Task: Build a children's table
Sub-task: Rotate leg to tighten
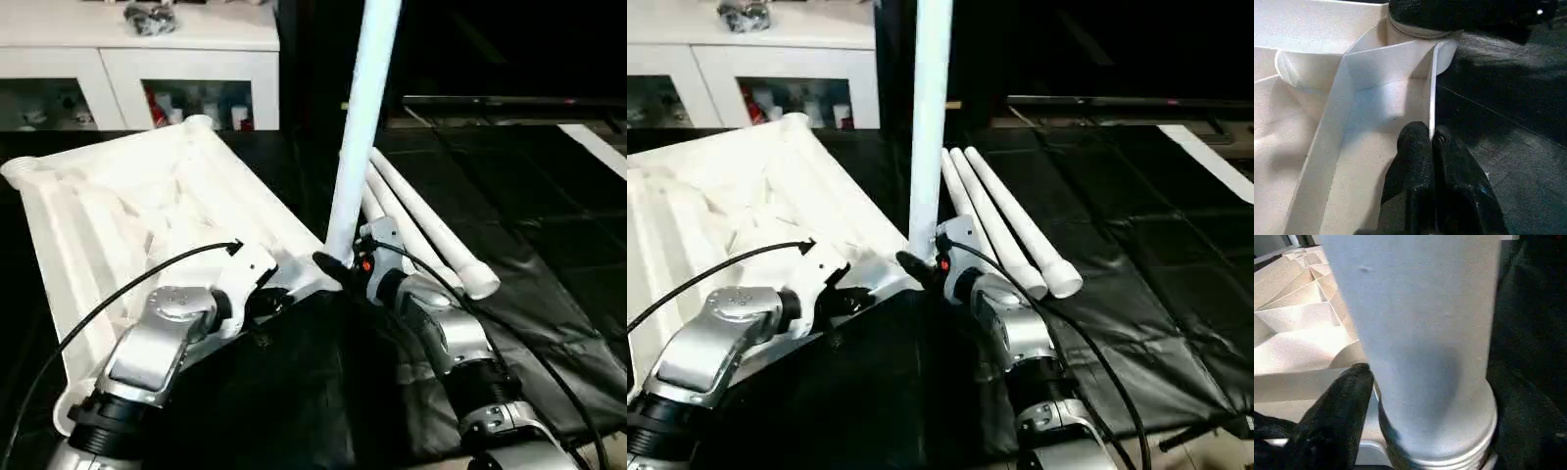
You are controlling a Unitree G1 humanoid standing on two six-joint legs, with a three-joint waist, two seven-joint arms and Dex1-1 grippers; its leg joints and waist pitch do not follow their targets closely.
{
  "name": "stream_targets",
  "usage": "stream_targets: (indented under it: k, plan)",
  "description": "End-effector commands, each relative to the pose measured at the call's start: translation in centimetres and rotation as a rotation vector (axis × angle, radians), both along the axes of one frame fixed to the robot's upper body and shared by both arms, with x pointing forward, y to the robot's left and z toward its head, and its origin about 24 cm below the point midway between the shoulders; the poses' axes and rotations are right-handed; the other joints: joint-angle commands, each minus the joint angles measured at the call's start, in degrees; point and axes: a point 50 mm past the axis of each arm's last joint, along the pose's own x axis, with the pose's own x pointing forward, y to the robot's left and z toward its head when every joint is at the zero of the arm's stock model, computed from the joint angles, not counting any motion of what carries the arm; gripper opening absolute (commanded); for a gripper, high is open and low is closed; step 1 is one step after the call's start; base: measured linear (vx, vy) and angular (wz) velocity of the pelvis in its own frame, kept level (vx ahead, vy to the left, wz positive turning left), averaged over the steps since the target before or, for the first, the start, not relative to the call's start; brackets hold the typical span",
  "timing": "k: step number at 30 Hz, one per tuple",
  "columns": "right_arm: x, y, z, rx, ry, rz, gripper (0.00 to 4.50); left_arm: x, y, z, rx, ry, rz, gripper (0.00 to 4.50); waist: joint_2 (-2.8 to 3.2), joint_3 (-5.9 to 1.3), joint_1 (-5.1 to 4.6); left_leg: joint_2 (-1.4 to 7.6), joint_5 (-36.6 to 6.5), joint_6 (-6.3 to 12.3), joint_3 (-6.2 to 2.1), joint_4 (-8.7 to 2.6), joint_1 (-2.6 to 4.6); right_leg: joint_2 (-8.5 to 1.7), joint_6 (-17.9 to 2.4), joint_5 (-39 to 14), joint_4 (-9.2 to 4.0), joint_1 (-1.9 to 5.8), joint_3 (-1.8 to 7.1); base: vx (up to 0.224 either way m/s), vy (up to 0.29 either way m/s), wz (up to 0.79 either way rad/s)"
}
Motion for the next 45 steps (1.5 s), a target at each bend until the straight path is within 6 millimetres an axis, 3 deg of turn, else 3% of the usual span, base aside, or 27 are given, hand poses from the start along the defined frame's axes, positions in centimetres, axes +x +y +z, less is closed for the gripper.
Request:
stream_targets:
  k: [1, 5, 8, 10, 11, 13, 14, 16, 17, 19, 21, 24, 28, 29, 35, 45]
  plan:
    - [-2.2, 5.1, -0.8, 0.055, 0.07, 0.216, 3.74, 0.0, -3.3, 1.2, -0.068, -0.056, -0.098, 0.0, 0.72, -3.1, 0.24, 2.27, -11.1, 0.77, -0.78, -3.58, 0.01, -4.77, -9.73, -10.11, -4.97, 2.34, 3.28, 0.0, 0.0, 0.0]
    - [-2.0, 3.3, -1.2, -0.011, 0.026, 0.206, 4.04, 0.1, -1.9, 1.1, -0.013, -0.065, -0.105, 0.0, 0.92, -2.97, 0.18, 2.33, -13.69, -0.01, -0.93, -3.82, 0.04, -4.86, -8.84, -13.98, -5.36, 2.27, 3.31, 0.0, 0.0, 0.0]
    - [-2.0, 1.9, -1.2, -0.03, 0.009, 0.221, 4.38, 0.1, -1.0, 1.0, 0.004, -0.064, -0.13, 0.0, 0.93, -3.1, 0.35, 2.37, -12.69, 0.37, -0.9, -3.7, 0.13, -4.78, -9.01, -11.26, -5.17, 2.32, 3.35, 0.0, 0.0, 0.0]
    - [-2.1, 0.8, -1.1, -0.04, -0.007, 0.246, 4.38, 0.1, -0.3, 0.9, 0.014, -0.061, -0.15, 0.0, 0.89, -3.19, 0.31, 2.34, -11.28, 0.68, -0.81, -3.65, 0.01, -4.72, -9.79, -8.41, -4.82, 2.47, 3.33, 0.0, 0.0, 0.0]
    - [-2.4, -0.5, -0.9, -0.051, -0.024, 0.291, 4.45, 0.1, 0.5, 0.9, 0.031, -0.065, -0.189, 0.0, 0.81, -3.09, 0.69, 2.16, -11.2, 0.99, -0.92, -3.6, 0.05, -4.59, -9.2, -8.94, -5.14, 2.68, 3.16, 0.0, 0.0, 0.0]
    - [-2.4, -0.7, -0.8, -0.052, -0.027, 0.302, 4.45, 0.1, 0.7, 0.9, 0.034, -0.065, -0.198, 0.0, 0.99, -3.24, 0.71, 2.35, -11.02, 1.48, -0.67, -3.45, 0.27, -4.65, -9.92, -6.94, -4.8, 2.37, 3.36, 0.0, 0.0, 0.0]
    - [-2.7, -2.3, -0.4, -0.067, -0.043, 0.364, 4.45, -0.1, 1.5, 0.9, 0.051, -0.063, -0.263, 0.0, 0.9, -3.18, 0.78, 2.3, -10.85, 1.45, -0.79, -3.52, 0.09, -4.69, -10.19, -6.89, -4.85, 2.59, 3.26, 0.0, 0.0, 0.0]
    - [-2.8, -3.0, -0.1, -0.074, -0.048, 0.397, 4.45, -0.2, 1.9, 0.9, 0.051, -0.057, -0.303, 0.0, 0.86, -3.27, 0.88, 2.33, -11.27, 1.75, -0.75, -3.46, 0.16, -4.66, -10.02, -7.18, -4.7, 2.63, 3.25, 0.0, 0.0, 0.0]
    - [-2.9, -4.4, 0.4, -0.098, -0.047, 0.467, 4.45, -0.5, 2.5, 0.8, 0.056, -0.037, -0.364, 0.0, 1.15, -3.15, 1.08, 2.27, -12.14, 2.01, -0.85, -3.51, 0.21, -4.63, -10.12, -8.3, -5.01, 2.6, 3.16, 0.0, 0.0, 0.0]
    - [-2.9, -4.8, 0.6, -0.107, -0.046, 0.497, 4.45, -0.5, 2.7, 0.7, 0.062, -0.034, -0.386, 0.0, 1.12, -3.14, 1.24, 2.48, -12.41, 1.91, -0.73, -3.47, 0.4, -4.7, -10.67, -7.85, -4.81, 2.34, 3.27, 0.0, 0.0, 0.0]
    - [-2.9, -5.4, 1.0, -0.114, -0.039, 0.543, 4.45, -0.7, 3.1, 0.4, 0.075, -0.014, -0.431, 0.0, 1.15, -3.25, 1.52, 2.51, -12.04, 1.59, -0.79, -3.47, 0.33, -4.83, -10.96, -7.9, -4.75, 2.57, 3.2, 0.0, 0.0, 0.0]
    - [-2.8, -5.9, 1.5, -0.124, -0.037, 0.581, 4.45, -1.0, 3.3, 0.1, 0.082, 0.01, -0.493, 0.0, 0.81, -3.29, 1.74, 2.55, -11.35, 1.9, -0.68, -3.36, 0.28, -4.72, -11.55, -6.36, -4.52, 2.62, 3.19, 0.0, 0.0, 0.0]
    - [-2.9, -6.0, 1.8, -0.149, -0.049, 0.676, 4.45, -1.1, 3.5, -0.3, 0.098, 0.038, -0.589, 0.0, 1.03, -3.27, 2.21, 2.61, -11.61, 1.62, -0.64, -3.34, 0.36, -4.83, -11.32, -7.9, -4.57, 2.54, 3.12, 0.0, 0.0, 0.0]
    - [-3.1, -5.9, 1.8, -0.148, -0.048, 0.704, 4.45, -1.1, 3.5, -0.2, 0.104, 0.039, -0.609, 0.0, 0.81, -3.34, 2.38, 2.66, -11.95, 1.54, -0.63, -3.29, 0.4, -4.91, -11.29, -8.11, -4.59, 2.57, 3.11, 0.0, 0.0, 0.0]
    - [-3.2, -5.4, 1.4, -0.168, -0.052, 0.738, 4.45, -1.1, 3.5, -0.1, 0.114, 0.049, -0.69, 0.0, 0.79, -3.41, 3.22, 2.78, -11.12, 1.12, -0.6, -3.31, 0.45, -4.99, -11.76, -6.92, -4.19, 2.4, 3.13, 0.0, 0.0, 0.0]
    - [-3.4, -5.0, 1.3, -0.152, -0.047, 0.786, 3.48, -0.8, 3.6, -0.1, 0.125, 0.048, -0.74, 0.0, 0.78, -3.44, 3.36, 2.73, -11.71, 0.8, -0.62, -3.3, 0.43, -5.05, -11.12, -8.38, -4.29, 2.47, 3.12, 0.0, 0.0, 0.0]
